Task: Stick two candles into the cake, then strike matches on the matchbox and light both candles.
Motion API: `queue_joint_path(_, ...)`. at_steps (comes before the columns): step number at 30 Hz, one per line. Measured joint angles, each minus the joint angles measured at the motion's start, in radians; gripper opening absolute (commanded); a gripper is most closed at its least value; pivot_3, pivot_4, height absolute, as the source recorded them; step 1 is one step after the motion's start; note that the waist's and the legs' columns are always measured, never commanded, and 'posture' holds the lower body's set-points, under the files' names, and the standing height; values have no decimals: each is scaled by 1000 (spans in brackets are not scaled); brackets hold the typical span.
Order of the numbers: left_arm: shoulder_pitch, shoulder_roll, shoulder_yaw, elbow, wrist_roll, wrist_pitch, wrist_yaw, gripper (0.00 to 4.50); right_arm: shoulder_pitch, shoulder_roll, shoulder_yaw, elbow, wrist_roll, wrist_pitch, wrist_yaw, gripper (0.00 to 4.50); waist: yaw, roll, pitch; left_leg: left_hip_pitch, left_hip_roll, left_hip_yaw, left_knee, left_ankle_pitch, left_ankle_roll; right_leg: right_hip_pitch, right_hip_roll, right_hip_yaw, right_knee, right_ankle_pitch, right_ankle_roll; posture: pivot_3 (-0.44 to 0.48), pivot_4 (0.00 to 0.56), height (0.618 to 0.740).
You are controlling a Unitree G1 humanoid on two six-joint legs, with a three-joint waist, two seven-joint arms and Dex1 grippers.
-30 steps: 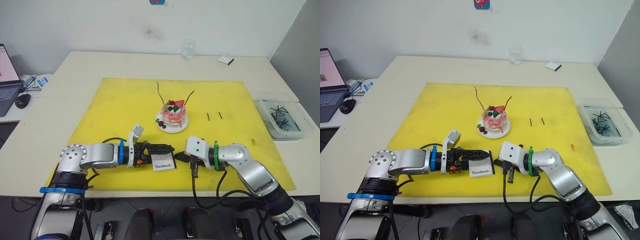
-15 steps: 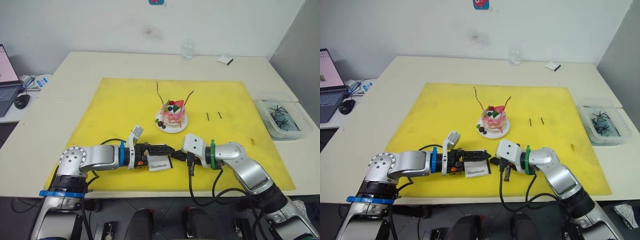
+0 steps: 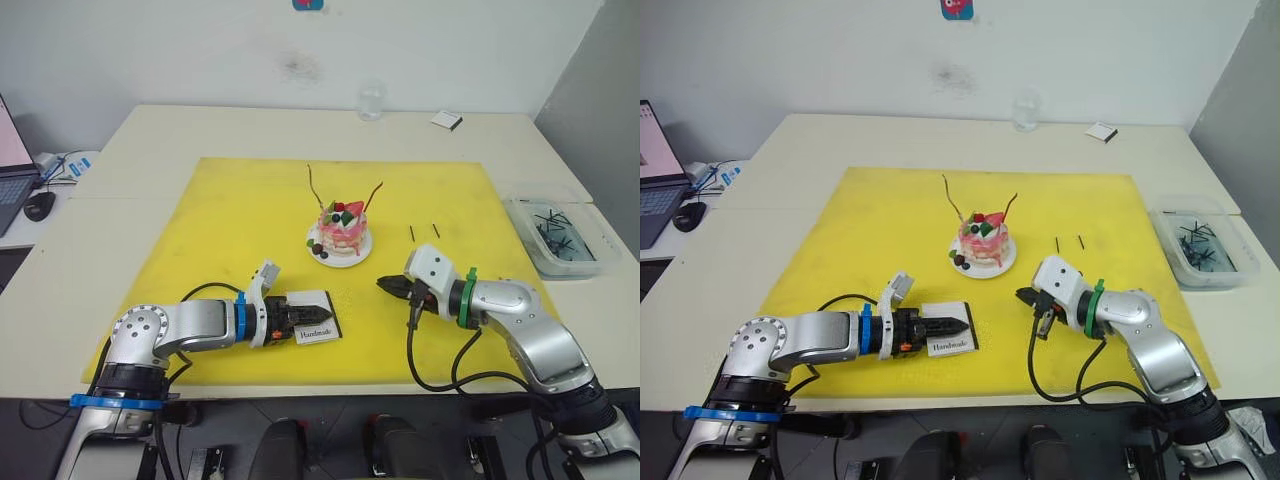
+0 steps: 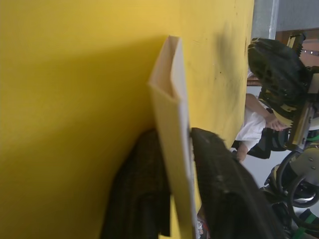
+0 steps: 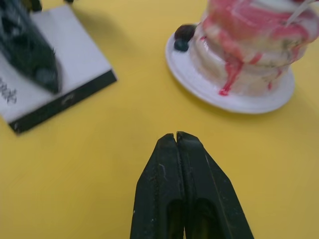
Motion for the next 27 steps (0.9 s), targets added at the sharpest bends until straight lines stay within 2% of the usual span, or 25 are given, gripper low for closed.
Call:
queue_joint_path(5,-1,3,13,-59,21,-13,-69,604,7,136,-113,-35,102,122,-134,0,2,0,0,-1,-1,0,1,0,0,0,-1,0,0,0,-1,0,150,740)
queue_joint_path(7,-8,16,27,-116,23,-24,-129,564,8,183,-165,-34,112,130,-202,394,3,0,0,-3,-1,0,1,0,0,-1,-2,0,-1,-1,-2,0,150,740)
queue_joint_path(11,-44,70,102,-305,88,-53,-327,564,1,234,-230,11,90,65,-331,1694,2,0,0,-5,-2,2,0,0,0,-4,-1,0,-2,-2,-5,0,150,740)
queue_joint_path(13,-44,81,127,-395,169,-77,-432,564,-6,245,-247,66,61,20,-390,2487,2,0,0,-5,-3,2,0,0,0,-4,0,1,-2,-3,-4,0,150,740)
queue_joint_path(16,15,81,124,-517,370,-157,-582,564,-38,263,-254,190,16,-62,-459,3519,-1,0,0,-5,-3,3,-1,0,0,-4,1,2,-2,-3,-4,0,150,740)
queue_joint_path(20,78,70,124,-554,470,-219,-655,564,-82,269,-240,295,-18,-139,-487,3519,-1,0,0,-5,-1,2,0,0,0,-5,1,2,-2,-3,-4,0,150,740)
queue_joint_path(26,115,40,124,-575,493,-269,-656,564,-112,280,-234,383,-21,-210,-492,3519,1,0,0,-5,-1,1,0,0,0,-4,2,2,-2,-3,-4,0,150,740)
queue_joint_path(27,117,39,125,-575,492,-272,-647,395,-116,280,-234,393,-21,-216,-492,3558,0,0,0,-5,-1,1,0,0,0,-4,2,2,-2,-2,-3,0,150,740)
